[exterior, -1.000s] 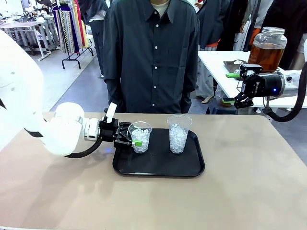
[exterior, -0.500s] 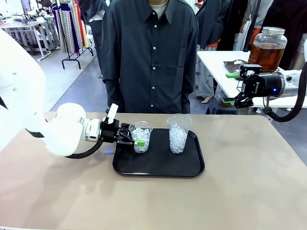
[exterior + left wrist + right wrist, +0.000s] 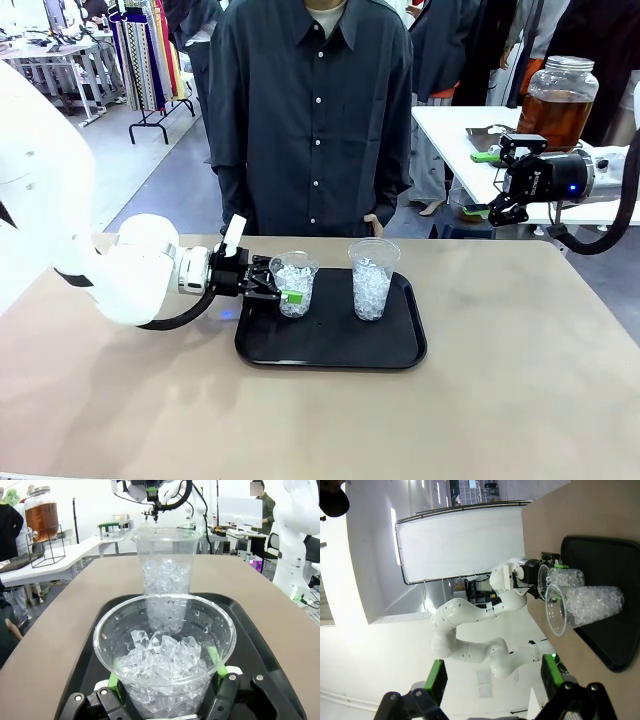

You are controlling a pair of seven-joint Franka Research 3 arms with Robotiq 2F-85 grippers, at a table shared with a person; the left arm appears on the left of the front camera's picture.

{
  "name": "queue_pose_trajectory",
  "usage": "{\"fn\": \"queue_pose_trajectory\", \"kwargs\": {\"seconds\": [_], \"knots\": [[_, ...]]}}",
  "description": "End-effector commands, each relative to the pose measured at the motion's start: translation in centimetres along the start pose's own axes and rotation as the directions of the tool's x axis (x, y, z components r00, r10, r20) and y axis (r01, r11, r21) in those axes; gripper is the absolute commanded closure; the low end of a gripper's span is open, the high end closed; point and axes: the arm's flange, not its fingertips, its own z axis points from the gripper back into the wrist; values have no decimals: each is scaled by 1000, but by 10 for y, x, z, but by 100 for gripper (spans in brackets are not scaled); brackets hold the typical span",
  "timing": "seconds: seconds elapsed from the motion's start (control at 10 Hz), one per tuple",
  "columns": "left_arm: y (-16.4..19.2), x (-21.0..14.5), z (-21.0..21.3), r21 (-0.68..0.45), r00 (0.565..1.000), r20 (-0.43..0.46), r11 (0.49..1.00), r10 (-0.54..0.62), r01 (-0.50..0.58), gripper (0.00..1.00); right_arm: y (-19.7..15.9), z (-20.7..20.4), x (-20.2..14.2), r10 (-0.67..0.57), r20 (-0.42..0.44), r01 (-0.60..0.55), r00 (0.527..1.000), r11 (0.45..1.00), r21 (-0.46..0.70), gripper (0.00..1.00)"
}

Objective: Pour the drink into the iced cup.
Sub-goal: Pick up the iced cup indicated by the human and present it to them, then open the gripper to release the iced cup you were holding.

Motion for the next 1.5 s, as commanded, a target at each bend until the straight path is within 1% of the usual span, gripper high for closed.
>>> {"fn": "queue_pose_trajectory", "kwargs": {"seconds": [0.0,0.2,0.4,0.5,0.7,0.8,1.0,1.1,1.4], "knots": [[3,31,-2,39,997,63,998,-46,44,20,2,0,0,3,3,-3,1000,1000,-1,0],[9,61,2,53,995,81,997,-66,62,20,2,0,0,3,3,-3,1000,1000,-1,0],[25,97,7,67,997,77,997,-31,26,20,2,0,0,3,3,-3,1000,1000,-1,0],[35,118,12,77,997,62,997,-36,31,20,2,0,0,3,3,-3,1000,1000,-1,0],[55,154,23,80,1000,24,997,18,-20,20,2,0,0,3,3,-3,1000,1000,-1,0],[63,166,29,95,1000,5,995,-9,8,20,2,0,0,3,3,-3,1000,1000,-1,0],[66,176,39,108,1000,2,994,-26,25,20,2,0,0,3,3,-3,1000,1000,-1,0],[63,168,32,107,1000,18,994,-19,17,20,2,0,0,3,3,-3,1000,1000,-1,0],[63,168,32,107,1000,18,994,-19,17,20,2,0,0,3,3,-3,1000,1000,-1,0]]}}
